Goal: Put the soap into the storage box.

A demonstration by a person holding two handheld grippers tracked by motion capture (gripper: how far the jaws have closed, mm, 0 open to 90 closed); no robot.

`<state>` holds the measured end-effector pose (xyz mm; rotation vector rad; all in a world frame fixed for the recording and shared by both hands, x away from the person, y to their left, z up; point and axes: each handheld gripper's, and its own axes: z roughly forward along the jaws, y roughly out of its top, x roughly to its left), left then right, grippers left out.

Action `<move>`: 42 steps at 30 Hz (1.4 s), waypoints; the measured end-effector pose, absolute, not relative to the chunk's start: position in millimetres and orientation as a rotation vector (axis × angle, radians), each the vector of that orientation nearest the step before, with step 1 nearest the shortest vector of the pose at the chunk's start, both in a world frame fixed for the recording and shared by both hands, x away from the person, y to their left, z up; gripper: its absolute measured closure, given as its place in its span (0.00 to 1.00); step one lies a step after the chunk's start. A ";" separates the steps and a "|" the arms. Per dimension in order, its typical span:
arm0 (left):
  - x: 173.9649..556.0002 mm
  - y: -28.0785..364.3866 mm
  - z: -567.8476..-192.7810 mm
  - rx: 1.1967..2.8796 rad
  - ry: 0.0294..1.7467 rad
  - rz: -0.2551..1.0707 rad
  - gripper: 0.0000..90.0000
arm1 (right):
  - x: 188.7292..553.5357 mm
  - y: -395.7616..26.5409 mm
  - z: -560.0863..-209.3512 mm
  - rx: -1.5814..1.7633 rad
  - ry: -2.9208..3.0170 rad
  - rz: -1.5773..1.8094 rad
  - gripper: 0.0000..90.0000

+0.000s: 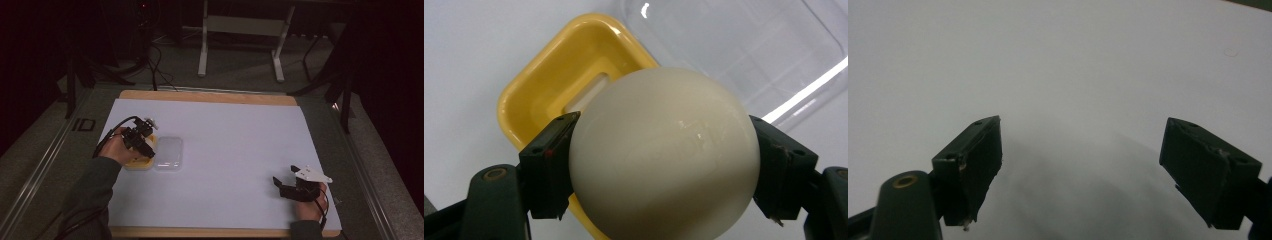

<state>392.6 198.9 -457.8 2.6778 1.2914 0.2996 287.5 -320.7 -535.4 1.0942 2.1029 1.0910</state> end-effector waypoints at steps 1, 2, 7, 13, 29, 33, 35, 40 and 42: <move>394.0 200.3 -458.5 2.673 1.305 0.295 0.27 | 287.6 -320.7 -535.4 1.094 2.103 1.090 0.19; 394.0 200.3 -458.5 2.673 1.305 0.295 0.27 | 287.6 -320.7 -535.4 1.094 2.103 1.090 0.19; 397.2 203.2 -460.3 2.674 1.327 0.288 0.27 | 287.7 -320.7 -535.5 1.095 2.103 1.090 0.19; 400.5 206.1 -461.5 2.676 1.345 0.296 0.27 | 287.6 -320.7 -535.4 1.095 2.104 1.091 0.19; 408.7 213.4 -465.0 2.729 1.207 0.279 0.27 | 287.6 -320.4 -535.5 1.093 2.103 1.090 0.19; 410.7 215.8 -466.5 2.755 1.172 0.283 0.27 | 287.5 -320.6 -535.4 1.092 2.103 1.091 0.19; 410.5 216.6 -467.1 2.768 1.154 0.277 0.27 | 287.5 -320.6 -535.5 1.091 2.103 1.090 0.19; 411.1 218.6 -471.3 2.769 1.141 0.274 0.27 | 287.5 -320.4 -535.5 1.089 2.102 1.089 0.19; 412.1 219.3 -474.3 2.771 1.142 0.266 0.27 | 287.5 -320.3 -535.5 1.089 2.102 1.089 0.19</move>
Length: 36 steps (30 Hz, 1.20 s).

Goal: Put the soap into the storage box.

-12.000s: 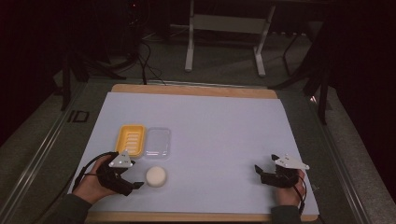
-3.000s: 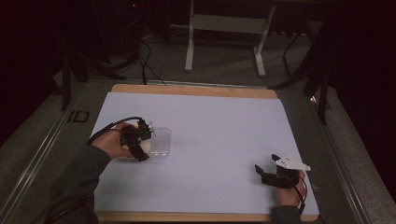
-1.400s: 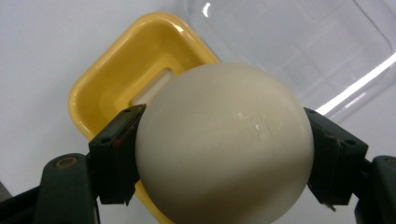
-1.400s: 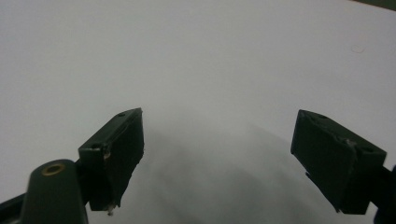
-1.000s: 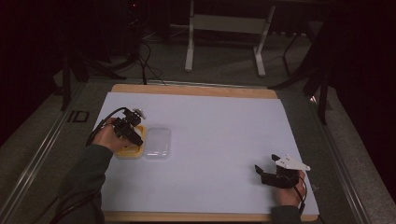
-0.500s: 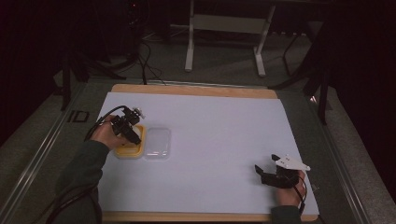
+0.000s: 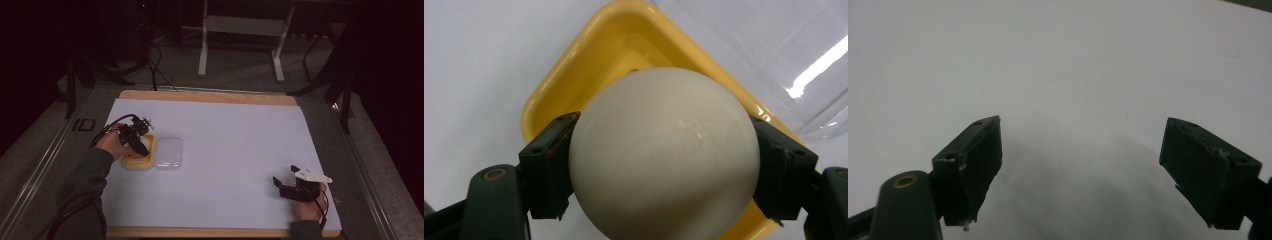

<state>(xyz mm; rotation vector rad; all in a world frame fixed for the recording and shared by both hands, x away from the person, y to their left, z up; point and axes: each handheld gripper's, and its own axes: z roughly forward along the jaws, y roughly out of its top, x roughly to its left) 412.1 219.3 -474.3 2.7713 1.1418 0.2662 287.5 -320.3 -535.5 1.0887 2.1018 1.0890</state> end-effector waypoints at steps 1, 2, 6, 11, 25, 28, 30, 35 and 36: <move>412.5 219.8 -476.6 2.776 1.133 0.269 0.27 | 287.6 -320.3 -535.5 1.089 2.102 1.089 0.19; 412.5 219.8 -476.6 2.776 1.133 0.269 0.27 | 287.6 -320.4 -535.5 1.090 2.102 1.089 0.19; 414.3 221.7 -481.2 2.762 1.146 0.242 0.27 | 287.5 -320.4 -535.5 1.090 2.102 1.089 0.19; 414.8 223.0 -486.0 2.773 1.121 0.208 0.26 | 287.5 -320.3 -535.5 1.089 2.102 1.089 0.19; 411.9 228.2 -496.4 2.758 1.087 0.204 0.19 | 287.2 -319.8 -535.5 1.089 2.104 1.081 0.19; 411.2 229.1 -496.6 2.752 1.079 0.212 0.18 | 287.3 -319.9 -535.5 1.089 2.104 1.082 0.19; 410.5 230.6 -496.2 2.740 1.072 0.214 0.17 | 287.3 -319.9 -535.5 1.089 2.105 1.082 0.19; 408.3 234.5 -488.5 2.715 1.040 0.214 0.13 | 287.3 -319.7 -535.5 1.090 2.106 1.081 0.19; 408.3 234.5 -488.5 2.715 1.040 0.214 0.12 | 287.3 -319.7 -535.5 1.090 2.106 1.081 0.19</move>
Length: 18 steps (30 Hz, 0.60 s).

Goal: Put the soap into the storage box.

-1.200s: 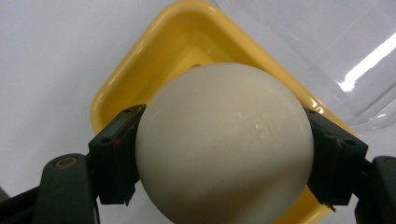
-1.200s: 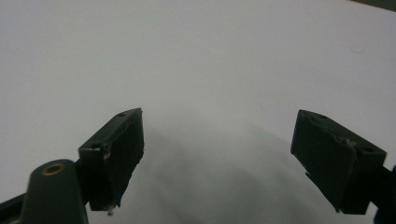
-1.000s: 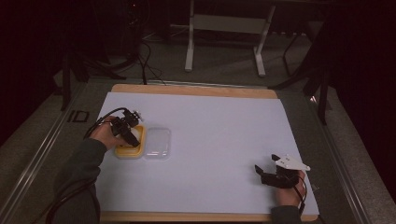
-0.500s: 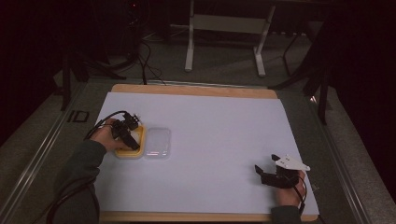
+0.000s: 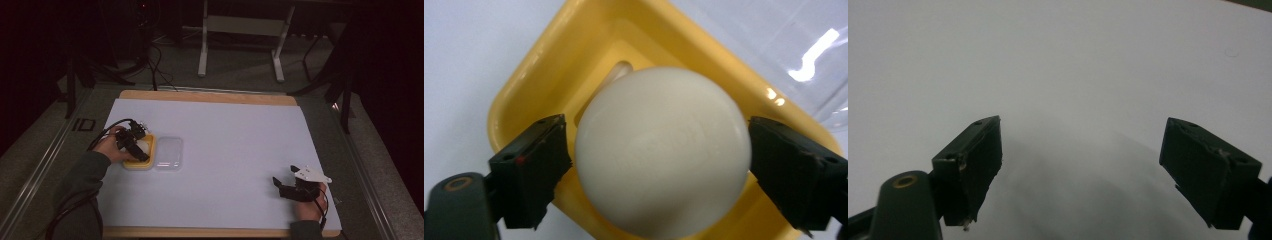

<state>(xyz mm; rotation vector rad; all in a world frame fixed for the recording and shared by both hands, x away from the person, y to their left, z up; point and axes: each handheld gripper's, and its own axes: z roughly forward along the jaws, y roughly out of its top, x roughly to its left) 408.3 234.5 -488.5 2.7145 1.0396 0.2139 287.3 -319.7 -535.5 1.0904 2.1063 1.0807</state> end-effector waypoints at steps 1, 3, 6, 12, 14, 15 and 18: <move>407.5 236.2 -484.7 2.701 1.040 0.217 0.11 | 287.3 -319.7 -535.5 1.090 2.106 1.081 0.19; 406.2 238.0 -480.6 2.683 1.038 0.223 0.10 | 287.2 -319.7 -535.5 1.090 2.106 1.081 0.19; 403.0 239.9 -473.5 2.658 1.022 0.240 0.10 | 287.2 -319.6 -535.5 1.090 2.106 1.080 0.19; 389.8 241.7 -458.6 2.588 0.974 0.283 0.15 | 287.3 -319.9 -535.5 1.089 2.104 1.082 0.19; 384.2 241.7 -455.3 2.569 0.953 0.289 0.17 | 287.3 -319.9 -535.5 1.089 2.104 1.082 0.19; 381.2 241.5 -454.3 2.564 0.942 0.287 0.19 | 287.2 -319.9 -535.5 1.088 2.104 1.082 0.19; 372.3 239.1 -453.2 2.569 0.912 0.301 0.23 | 287.3 -320.0 -535.5 1.089 2.102 1.084 0.19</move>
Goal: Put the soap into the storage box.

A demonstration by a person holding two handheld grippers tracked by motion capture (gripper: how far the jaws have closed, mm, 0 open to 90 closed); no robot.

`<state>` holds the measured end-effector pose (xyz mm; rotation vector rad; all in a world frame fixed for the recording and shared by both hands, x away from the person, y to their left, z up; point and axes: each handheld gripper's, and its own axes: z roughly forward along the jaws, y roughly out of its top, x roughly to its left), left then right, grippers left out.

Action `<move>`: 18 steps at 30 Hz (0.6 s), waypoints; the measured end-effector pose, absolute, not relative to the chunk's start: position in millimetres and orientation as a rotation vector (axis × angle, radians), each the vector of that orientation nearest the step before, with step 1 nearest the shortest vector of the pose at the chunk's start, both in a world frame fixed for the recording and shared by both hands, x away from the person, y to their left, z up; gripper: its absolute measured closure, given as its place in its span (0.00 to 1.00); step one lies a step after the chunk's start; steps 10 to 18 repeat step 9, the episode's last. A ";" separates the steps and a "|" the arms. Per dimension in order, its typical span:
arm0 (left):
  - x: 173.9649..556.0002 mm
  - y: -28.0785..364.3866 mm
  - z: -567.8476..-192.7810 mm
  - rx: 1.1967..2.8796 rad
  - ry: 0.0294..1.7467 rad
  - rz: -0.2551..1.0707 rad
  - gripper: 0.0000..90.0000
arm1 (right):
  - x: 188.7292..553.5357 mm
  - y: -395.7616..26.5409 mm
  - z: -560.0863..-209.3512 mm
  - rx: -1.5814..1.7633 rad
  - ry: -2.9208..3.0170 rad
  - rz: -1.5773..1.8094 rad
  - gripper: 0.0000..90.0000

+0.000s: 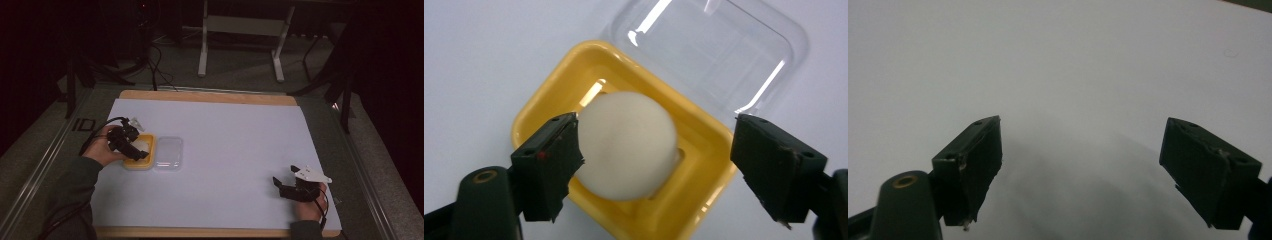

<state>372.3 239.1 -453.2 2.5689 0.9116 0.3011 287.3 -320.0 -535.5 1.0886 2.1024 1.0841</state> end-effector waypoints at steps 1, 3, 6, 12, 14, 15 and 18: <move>369.7 238.4 -453.1 2.572 0.900 0.308 0.23 | 287.3 -320.1 -535.5 1.089 2.102 1.085 0.19; 364.1 236.4 -453.6 2.575 0.901 0.324 0.25 | 287.4 -320.2 -535.5 1.088 2.101 1.085 0.19; 354.0 234.2 -452.9 2.529 0.886 0.317 0.25 | 287.4 -320.3 -535.5 1.090 2.100 1.087 0.19; 341.7 229.4 -453.1 2.479 0.869 0.341 0.25 | 287.5 -320.4 -535.5 1.094 2.101 1.088 0.19; 341.7 229.4 -453.1 2.479 0.869 0.341 0.25 | 287.5 -320.4 -535.5 1.094 2.101 1.088 0.19; 341.7 229.4 -453.1 2.479 0.869 0.341 0.25 | 287.5 -320.4 -535.5 1.094 2.101 1.088 0.19; 341.7 229.4 -453.1 2.479 0.869 0.341 0.25 | 287.5 -320.4 -535.5 1.094 2.101 1.088 0.19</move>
